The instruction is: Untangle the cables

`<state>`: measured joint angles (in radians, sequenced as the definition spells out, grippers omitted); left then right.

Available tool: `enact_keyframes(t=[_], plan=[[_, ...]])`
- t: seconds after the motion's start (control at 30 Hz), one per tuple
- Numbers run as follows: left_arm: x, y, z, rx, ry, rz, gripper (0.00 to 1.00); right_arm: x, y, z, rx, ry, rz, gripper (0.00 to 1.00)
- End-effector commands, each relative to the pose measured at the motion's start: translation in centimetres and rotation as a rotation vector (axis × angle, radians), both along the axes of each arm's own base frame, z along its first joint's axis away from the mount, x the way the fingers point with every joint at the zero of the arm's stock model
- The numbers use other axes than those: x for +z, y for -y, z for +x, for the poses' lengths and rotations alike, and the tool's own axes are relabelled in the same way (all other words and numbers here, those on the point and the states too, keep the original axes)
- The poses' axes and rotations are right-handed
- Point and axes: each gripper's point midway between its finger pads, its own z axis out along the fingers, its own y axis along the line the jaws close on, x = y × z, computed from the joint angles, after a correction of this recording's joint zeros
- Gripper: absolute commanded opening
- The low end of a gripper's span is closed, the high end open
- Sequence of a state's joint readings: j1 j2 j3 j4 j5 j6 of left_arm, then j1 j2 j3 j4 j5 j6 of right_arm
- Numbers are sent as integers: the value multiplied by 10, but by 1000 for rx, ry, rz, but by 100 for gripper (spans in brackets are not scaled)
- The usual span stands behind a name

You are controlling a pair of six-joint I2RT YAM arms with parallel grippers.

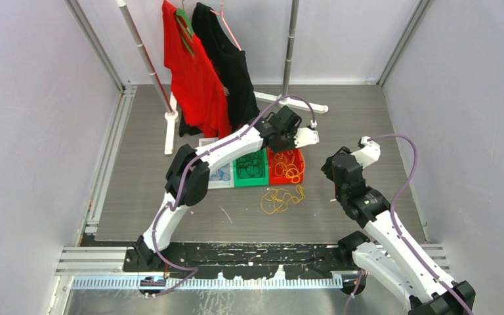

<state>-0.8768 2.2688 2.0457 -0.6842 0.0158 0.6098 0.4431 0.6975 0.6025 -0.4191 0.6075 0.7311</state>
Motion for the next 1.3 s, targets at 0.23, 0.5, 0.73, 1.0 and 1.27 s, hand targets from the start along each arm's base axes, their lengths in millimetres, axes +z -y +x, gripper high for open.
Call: enact_keyframes(t=[0.23, 0.5, 0.73, 1.0, 1.27], plan=[[47, 2, 41, -77, 246, -75, 0, 2, -18, 8, 75, 11, 48, 45], [48, -15, 19, -224, 254, -52, 0, -8, -18, 10, 59, -23, 51, 43], [46, 2, -10, -238, 31, -118, 47, -5, -23, 7, 94, -39, 54, 48], [81, -6, -41, -269, -187, -209, 74, -19, -42, -2, 211, -116, 74, 60], [168, -46, -54, -108, -433, -425, 100, -75, -85, -21, 387, -346, 147, 64]])
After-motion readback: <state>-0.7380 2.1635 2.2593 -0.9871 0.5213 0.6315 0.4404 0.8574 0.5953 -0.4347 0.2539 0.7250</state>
